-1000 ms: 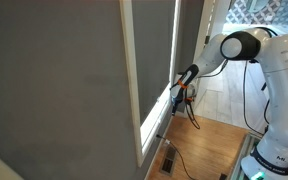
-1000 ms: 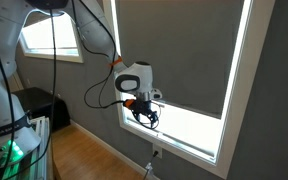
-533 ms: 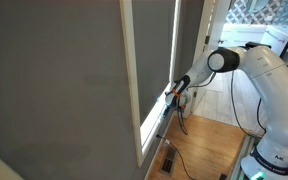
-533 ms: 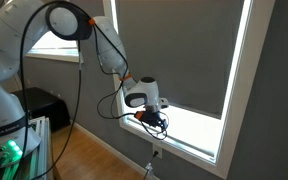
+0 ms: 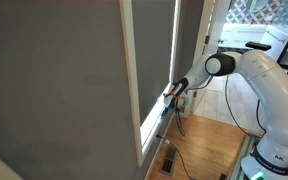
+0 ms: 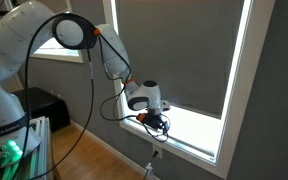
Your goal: Open the window shade
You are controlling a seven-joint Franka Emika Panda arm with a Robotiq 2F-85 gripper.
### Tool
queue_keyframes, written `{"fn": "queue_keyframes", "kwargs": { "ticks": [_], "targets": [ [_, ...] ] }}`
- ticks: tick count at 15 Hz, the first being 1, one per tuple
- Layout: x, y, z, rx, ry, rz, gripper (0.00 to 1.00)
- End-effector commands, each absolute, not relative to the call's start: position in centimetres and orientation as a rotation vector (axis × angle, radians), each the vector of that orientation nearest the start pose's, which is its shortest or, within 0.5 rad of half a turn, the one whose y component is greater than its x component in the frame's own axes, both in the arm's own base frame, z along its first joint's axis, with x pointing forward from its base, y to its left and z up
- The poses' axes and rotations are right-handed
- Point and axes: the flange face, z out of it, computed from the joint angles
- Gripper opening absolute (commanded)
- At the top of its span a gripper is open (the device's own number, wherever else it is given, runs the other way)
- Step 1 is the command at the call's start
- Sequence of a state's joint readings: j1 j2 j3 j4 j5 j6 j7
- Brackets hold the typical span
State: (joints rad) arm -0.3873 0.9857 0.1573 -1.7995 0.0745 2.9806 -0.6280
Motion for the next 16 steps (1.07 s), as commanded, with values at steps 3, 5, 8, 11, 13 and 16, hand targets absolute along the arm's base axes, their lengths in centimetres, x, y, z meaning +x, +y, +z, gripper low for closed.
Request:
{"fn": "queue_keyframes", "kwargs": {
  "ticks": [3, 5, 8, 11, 13, 16],
  "targets": [
    [61.9, -12.9, 0.2, -3.023, -0.365, -0.396, 1.0],
    [62.1, -12.4, -0.6, -3.015, -0.343, -0.4, 1.0],
    [62.4, -12.4, -1.6, -3.014, -0.313, -0.403, 1.0],
    [62.7, -12.7, -2.4, -3.014, -0.286, -0.402, 0.96],
    [63.0, -12.8, -2.9, -3.016, -0.273, -0.406, 0.88],
    [63.2, -12.9, -3.6, -3.018, -0.264, -0.406, 0.75]
  ]
}}
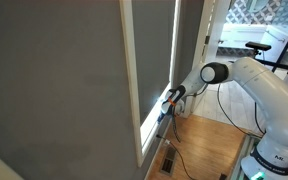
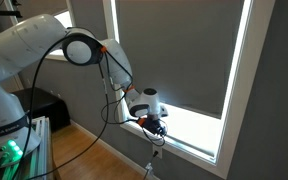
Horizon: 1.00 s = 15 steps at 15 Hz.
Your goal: Open the window shade
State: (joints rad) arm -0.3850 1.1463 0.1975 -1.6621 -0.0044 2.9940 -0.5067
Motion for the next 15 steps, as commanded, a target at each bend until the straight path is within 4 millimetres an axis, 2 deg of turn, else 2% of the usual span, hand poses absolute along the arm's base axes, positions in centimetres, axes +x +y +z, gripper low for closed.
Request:
{"fn": "queue_keyframes", "kwargs": {
  "ticks": [1, 2, 3, 6, 7, 9, 11, 12, 14, 15],
  "targets": [
    [63.3, -12.85, -3.78, -3.018, -0.262, -0.405, 0.75],
    [63.35, -12.85, -3.92, -3.018, -0.26, -0.403, 0.69],
    [63.36, -12.83, -4.12, -3.018, -0.258, -0.399, 0.71],
    [63.49, -12.91, -4.45, -3.018, -0.254, -0.402, 0.64],
    [63.51, -12.93, -4.54, -3.017, -0.253, -0.401, 0.65],
    [63.64, -12.96, -4.62, -3.016, -0.253, -0.411, 0.58],
    [63.76, -12.9, -4.58, -3.011, -0.26, -0.426, 0.49],
    [63.87, -12.9, -4.52, -3.01, -0.261, -0.432, 0.38],
    [63.99, -12.89, -4.5, -3.009, -0.264, -0.436, 0.3],
    [64.0, -12.93, -4.52, -3.009, -0.262, -0.433, 0.19]
  ]
}}
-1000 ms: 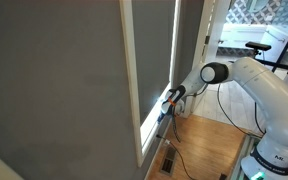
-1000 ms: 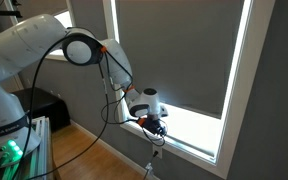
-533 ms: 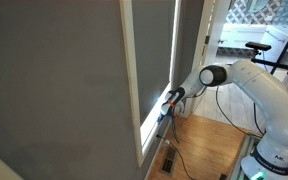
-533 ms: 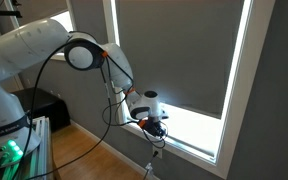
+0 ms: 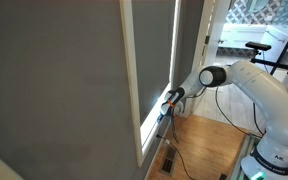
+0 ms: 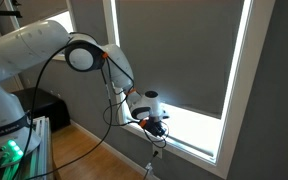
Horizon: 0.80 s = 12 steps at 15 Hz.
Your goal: Open the window shade
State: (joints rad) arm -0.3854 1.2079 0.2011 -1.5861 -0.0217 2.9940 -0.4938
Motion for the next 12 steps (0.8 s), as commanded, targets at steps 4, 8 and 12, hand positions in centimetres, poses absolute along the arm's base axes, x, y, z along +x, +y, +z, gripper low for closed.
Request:
{"fn": "queue_keyframes", "kwargs": {
  "ticks": [4, 8, 12],
  "targets": [
    [63.9, -13.11, -4.74, -3.008, -0.257, -0.415, 0.1],
    [63.73, -13.14, -4.66, -3.012, -0.252, -0.406, 0.08],
    [63.62, -13.13, -4.59, -3.017, -0.262, -0.396, 0.58]
  ]
}}
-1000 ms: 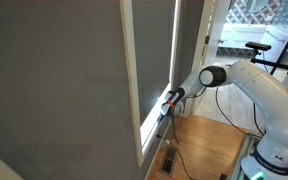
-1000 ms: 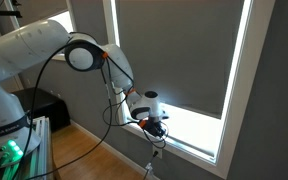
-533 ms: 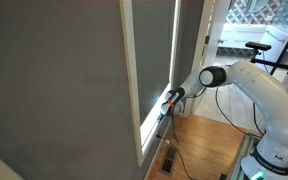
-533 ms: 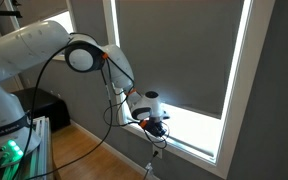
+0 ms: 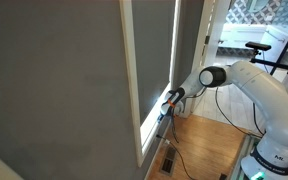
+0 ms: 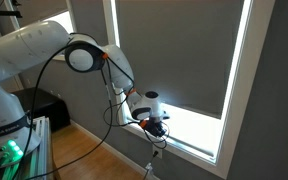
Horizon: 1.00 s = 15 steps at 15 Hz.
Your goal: Open the window shade
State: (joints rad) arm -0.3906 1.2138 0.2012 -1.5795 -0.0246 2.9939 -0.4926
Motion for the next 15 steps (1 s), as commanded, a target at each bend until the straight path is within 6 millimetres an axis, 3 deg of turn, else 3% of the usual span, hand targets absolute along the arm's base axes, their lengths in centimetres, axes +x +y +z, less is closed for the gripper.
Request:
{"fn": "queue_keyframes", "kwargs": {
  "ticks": [1, 4, 7, 11, 12, 15],
  "targets": [
    [63.59, -13.11, -4.59, -3.019, -0.268, -0.395, 0.64],
    [63.55, -12.96, -4.56, -3.02, -0.288, -0.395, 0.85],
    [63.36, -12.95, -4.38, -3.022, -0.306, -0.365, 0.88],
    [63.23, -13.05, -4.35, -3.026, -0.346, -0.342, 0.73],
    [63.25, -13.1, -4.31, -3.027, -0.356, -0.344, 0.62],
    [63.52, -13.55, -4.03, -3.041, -0.389, -0.374, 0.59]
  ]
}}
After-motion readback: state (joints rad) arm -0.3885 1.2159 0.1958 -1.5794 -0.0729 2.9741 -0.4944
